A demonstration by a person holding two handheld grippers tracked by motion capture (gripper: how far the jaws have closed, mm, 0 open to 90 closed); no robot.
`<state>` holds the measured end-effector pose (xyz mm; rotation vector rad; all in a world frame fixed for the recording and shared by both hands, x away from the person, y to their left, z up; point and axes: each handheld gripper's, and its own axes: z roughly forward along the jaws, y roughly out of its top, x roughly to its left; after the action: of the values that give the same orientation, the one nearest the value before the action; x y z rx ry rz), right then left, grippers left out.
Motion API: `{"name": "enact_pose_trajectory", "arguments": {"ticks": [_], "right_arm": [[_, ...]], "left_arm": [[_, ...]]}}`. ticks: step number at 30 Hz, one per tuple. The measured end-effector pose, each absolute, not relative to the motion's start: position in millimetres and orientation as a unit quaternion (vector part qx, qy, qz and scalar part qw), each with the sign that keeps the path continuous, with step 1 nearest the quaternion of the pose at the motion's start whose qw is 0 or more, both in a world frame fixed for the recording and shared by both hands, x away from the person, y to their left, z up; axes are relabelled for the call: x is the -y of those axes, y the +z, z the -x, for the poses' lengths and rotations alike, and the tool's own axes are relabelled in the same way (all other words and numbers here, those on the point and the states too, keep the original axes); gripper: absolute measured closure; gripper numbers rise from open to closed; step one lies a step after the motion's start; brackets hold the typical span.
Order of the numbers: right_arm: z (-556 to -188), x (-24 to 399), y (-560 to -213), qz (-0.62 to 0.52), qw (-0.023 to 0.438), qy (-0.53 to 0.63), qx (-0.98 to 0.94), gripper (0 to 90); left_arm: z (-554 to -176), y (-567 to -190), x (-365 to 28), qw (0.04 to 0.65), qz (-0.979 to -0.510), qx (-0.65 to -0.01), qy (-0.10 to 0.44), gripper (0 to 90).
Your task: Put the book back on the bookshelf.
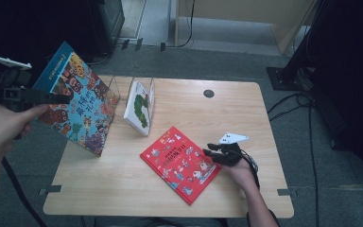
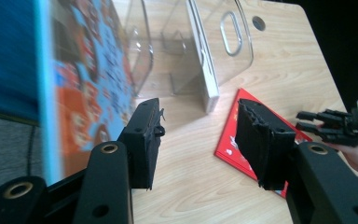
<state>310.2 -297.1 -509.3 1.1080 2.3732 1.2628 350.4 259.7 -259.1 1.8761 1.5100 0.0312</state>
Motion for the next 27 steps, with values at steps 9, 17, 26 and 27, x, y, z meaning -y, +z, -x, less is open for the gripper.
{"name": "enact_pose_trajectory", "arguments": {"ticks": [9,17,26,27], "right_arm": [[-318.5,294.0,-510.2,-0.376,0.117,0.436,-0.809,65.1],[-320.3,291.5,-511.5,-0.372,0.116,0.435,-0.812,66.1],[-321.6,291.2,-513.5,-0.373,0.114,0.435,-0.812,68.5],[-321.7,291.0,-513.8,-0.372,0.114,0.435,-0.812,69.1]], "left_arm": [[-334.4,-304.6,-233.0,0.355,-0.738,-0.574,0.015,52.1],[-326.6,-336.8,-205.6,0.350,-0.754,-0.556,0.007,54.2],[-315.6,-372.9,-180.1,0.354,-0.761,-0.543,0.009,66.1],[-314.4,-377.1,-177.3,0.352,-0.764,-0.541,0.008,67.2]]}}
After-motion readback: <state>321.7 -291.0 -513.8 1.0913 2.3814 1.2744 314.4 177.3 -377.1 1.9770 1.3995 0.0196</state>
